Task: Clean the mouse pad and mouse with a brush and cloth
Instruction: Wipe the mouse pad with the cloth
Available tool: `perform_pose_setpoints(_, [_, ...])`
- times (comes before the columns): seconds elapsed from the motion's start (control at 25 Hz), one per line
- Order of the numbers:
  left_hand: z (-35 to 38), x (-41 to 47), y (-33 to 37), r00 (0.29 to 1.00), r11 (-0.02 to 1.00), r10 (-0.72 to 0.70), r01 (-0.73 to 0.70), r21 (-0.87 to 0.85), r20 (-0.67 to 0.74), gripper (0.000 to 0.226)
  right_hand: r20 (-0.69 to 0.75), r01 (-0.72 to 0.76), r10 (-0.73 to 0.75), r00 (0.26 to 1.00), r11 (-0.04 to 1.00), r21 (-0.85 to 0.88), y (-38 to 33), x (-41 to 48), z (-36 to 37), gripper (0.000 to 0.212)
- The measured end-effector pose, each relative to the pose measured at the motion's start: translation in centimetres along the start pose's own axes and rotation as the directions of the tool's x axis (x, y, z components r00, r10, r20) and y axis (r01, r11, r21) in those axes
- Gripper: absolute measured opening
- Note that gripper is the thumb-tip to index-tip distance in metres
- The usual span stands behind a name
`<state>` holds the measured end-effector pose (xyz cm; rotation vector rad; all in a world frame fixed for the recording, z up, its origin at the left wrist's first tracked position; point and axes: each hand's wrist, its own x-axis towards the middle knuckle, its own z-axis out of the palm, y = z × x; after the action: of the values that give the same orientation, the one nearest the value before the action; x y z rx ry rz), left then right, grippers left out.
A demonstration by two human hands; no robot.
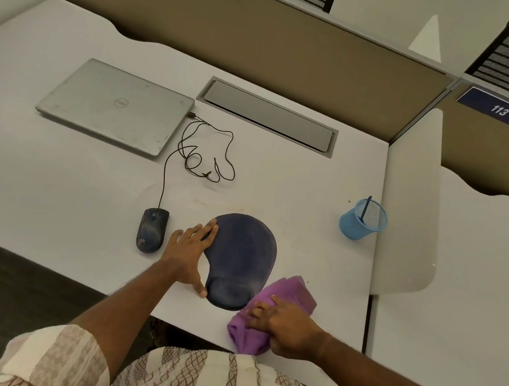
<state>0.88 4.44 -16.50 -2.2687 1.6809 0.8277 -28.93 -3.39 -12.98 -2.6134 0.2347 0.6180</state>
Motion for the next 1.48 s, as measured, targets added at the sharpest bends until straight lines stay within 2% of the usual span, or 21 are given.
perform_pose_setpoints(0.12, [0.0,0.1,0.1,1.0,1.0,0.006,-0.006,0.002,-0.002,0.155,-0.248,0.021,-0.012,0.969,0.999,0.032,-0.9,2.0,-1.3,0.057])
perform_pose_setpoints(0.16, [0.0,0.1,0.2,1.0,1.0,0.007,-0.007,0.009,-0.009,0.151,-0.285,0.023,-0.012,0.958,0.999,0.035,-1.6,3.5,-1.6,0.057])
perform_pose_setpoints(0.28, [0.1,0.1,0.2,0.999,1.0,0.004,-0.003,0.027,-0.037,0.138,-0.268,-0.067,0.091,0.959,0.993,0.098,-3.5,8.1,-1.6,0.052])
perform_pose_setpoints(0.4, [0.1,0.1,0.2,0.999,1.0,0.002,-0.001,0.029,-0.049,0.134,-0.23,-0.165,0.21,0.95,0.965,0.201,-3.0,9.1,-0.5,0.049])
perform_pose_setpoints(0.64, [0.2,0.1,0.4,1.0,1.0,-0.026,0.026,0.008,-0.015,0.155,-0.275,-0.257,0.352,0.895,0.91,0.326,-1.1,6.5,0.7,0.045])
perform_pose_setpoints(0.96, [0.3,0.3,0.3,0.999,1.0,-0.028,0.027,-0.013,-0.029,0.159,-0.345,-0.32,0.454,0.821,0.868,0.38,-1.3,2.5,2.5,0.043])
perform_pose_setpoints(1.16, [0.1,-0.1,0.3,0.999,1.0,-0.018,0.018,-0.015,-0.032,0.158,-0.323,-0.276,0.397,0.859,0.891,0.36,-1.8,1.0,2.9,0.049])
perform_pose_setpoints(1.24, [0.0,-0.3,0.5,0.999,1.0,-0.018,0.017,-0.012,-0.032,0.159,-0.404,-0.266,0.434,0.806,0.874,0.408,-1.0,0.4,2.0,0.049])
perform_pose_setpoints(1.36, [-0.2,-0.4,0.7,1.0,1.0,-0.012,0.012,0.003,-0.024,0.158,-0.478,-0.332,0.564,0.674,0.809,0.486,1.2,1.6,-1.0,0.043])
perform_pose_setpoints(1.44, [-0.3,-0.4,0.6,1.0,1.0,-0.01,0.01,-0.001,-0.015,0.158,-0.398,-0.371,0.621,0.675,0.752,0.544,2.3,3.1,-2.7,0.038])
perform_pose_setpoints(1.48, [-0.4,-0.4,0.6,1.0,1.0,-0.008,0.008,-0.004,-0.011,0.158,-0.339,-0.372,0.618,0.71,0.737,0.565,2.4,3.7,-3.1,0.037])
